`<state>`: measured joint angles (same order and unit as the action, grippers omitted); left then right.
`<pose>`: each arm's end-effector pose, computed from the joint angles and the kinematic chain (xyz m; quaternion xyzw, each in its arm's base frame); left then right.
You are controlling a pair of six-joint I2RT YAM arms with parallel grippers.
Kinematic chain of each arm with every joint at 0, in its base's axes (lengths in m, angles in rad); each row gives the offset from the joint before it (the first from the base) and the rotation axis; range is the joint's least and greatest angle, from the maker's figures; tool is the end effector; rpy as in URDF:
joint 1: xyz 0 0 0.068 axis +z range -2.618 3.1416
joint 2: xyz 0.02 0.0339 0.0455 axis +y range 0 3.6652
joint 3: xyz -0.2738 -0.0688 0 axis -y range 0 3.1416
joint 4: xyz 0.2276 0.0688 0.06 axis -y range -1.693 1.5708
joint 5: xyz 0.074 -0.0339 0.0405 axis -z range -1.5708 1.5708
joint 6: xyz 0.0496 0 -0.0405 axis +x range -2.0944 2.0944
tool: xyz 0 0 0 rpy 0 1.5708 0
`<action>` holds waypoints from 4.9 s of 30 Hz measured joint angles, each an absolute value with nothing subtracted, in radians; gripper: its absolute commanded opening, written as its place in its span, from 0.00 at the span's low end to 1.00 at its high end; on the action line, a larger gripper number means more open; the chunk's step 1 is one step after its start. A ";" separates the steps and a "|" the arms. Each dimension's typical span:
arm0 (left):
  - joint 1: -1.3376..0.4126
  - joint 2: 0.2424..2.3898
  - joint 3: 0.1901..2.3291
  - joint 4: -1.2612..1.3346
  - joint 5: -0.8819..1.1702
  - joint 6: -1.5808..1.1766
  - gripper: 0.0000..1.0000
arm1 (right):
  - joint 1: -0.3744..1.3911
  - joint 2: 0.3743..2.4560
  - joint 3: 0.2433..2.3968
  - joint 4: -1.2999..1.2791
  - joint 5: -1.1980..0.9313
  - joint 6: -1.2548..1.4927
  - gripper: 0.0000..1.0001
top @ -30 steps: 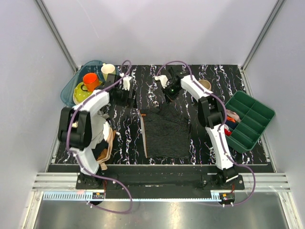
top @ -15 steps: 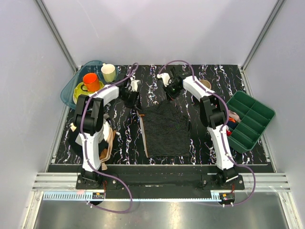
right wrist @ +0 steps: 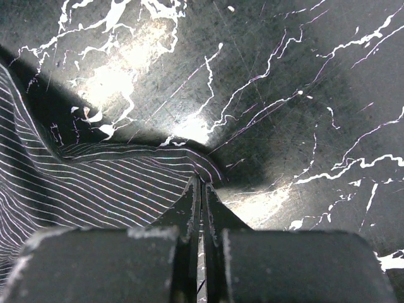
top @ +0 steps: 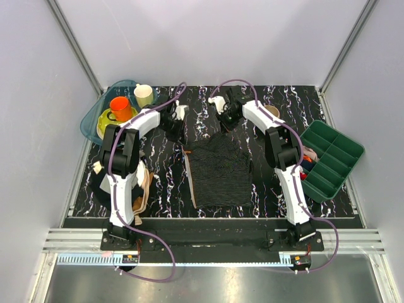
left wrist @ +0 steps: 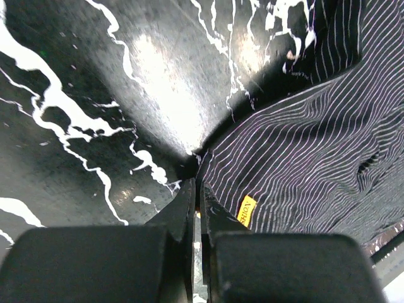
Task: Roll the underwear
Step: Fold the underwear at the center of the board.
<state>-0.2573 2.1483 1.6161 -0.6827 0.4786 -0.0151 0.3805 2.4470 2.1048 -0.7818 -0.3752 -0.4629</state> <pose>0.4170 -0.1333 0.1685 0.1572 0.9441 -0.2545 0.1387 0.4731 0.2088 0.1605 -0.4298 0.8572 0.1727 0.2250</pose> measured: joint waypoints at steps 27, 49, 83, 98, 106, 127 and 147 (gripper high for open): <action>-0.438 1.476 1.057 -0.372 0.397 0.233 0.00 | 0.300 1.815 1.494 -0.658 -0.676 -0.531 0.00; -0.683 1.350 0.900 -0.360 0.206 0.348 0.00 | 0.301 1.581 1.132 -0.731 -0.773 -0.770 0.00; -0.781 1.264 0.889 -0.584 0.162 0.309 0.53 | 0.440 1.522 0.943 -0.922 -0.628 -1.091 0.45; -0.783 0.907 0.577 -0.329 0.152 0.412 0.92 | 0.620 1.362 0.827 -0.719 -0.579 -1.138 0.69; -0.797 1.031 0.520 -0.223 0.173 0.621 0.90 | 0.690 1.391 0.748 -0.519 -0.463 -1.101 0.67; -0.941 1.197 0.496 -0.173 0.118 0.726 0.73 | 0.722 1.401 0.654 -0.403 -0.426 -1.132 0.25; -0.970 1.343 0.530 -0.115 -0.030 0.761 0.00 | 0.707 1.389 0.645 -0.400 -0.414 -1.095 0.16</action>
<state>-0.9703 1.3434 0.5304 -0.1146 -0.0299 0.7612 0.7071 1.3891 0.6449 -0.4000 -0.4141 -1.0954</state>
